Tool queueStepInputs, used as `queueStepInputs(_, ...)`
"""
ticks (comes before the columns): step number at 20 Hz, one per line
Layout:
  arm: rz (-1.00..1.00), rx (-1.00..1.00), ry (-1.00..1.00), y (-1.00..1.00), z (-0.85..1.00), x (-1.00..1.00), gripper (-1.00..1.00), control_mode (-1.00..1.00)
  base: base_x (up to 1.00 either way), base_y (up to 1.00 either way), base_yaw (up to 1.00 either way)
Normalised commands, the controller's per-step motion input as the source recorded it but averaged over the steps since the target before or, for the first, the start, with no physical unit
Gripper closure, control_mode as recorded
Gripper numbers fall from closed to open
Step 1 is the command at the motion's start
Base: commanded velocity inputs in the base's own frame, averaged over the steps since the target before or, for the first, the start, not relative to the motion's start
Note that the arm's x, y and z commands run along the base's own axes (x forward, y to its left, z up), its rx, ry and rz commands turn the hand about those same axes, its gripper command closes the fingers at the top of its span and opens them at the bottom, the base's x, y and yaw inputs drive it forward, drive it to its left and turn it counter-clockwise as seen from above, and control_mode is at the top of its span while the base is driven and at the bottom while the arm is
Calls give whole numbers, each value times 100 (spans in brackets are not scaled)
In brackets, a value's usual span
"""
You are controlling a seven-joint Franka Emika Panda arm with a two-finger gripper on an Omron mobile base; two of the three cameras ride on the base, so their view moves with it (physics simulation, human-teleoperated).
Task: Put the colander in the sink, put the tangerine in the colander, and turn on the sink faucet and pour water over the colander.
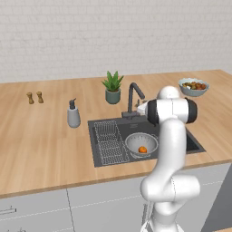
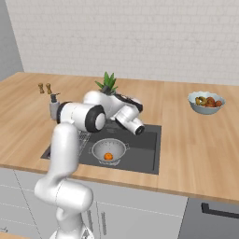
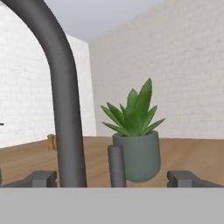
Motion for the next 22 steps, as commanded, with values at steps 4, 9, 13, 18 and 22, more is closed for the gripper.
queueStepInputs(4, 9, 11, 0, -3, -31, 28, -100, -100, 0, 0, 0)
queueStepInputs(9, 7, 9, 0, 0, -28, 38, -100, -100, 0, 0, 0)
queueStepInputs(13, 2, 4, 0, 0, -8, 30, 100, -100, 0, 0, 0)
queueStepInputs(18, -1, 0, 0, -3, 0, 0, 100, -100, 0, 0, 0)
queueStepInputs(22, -14, 0, 0, -1, 12, -8, 100, -100, 0, 0, 0)
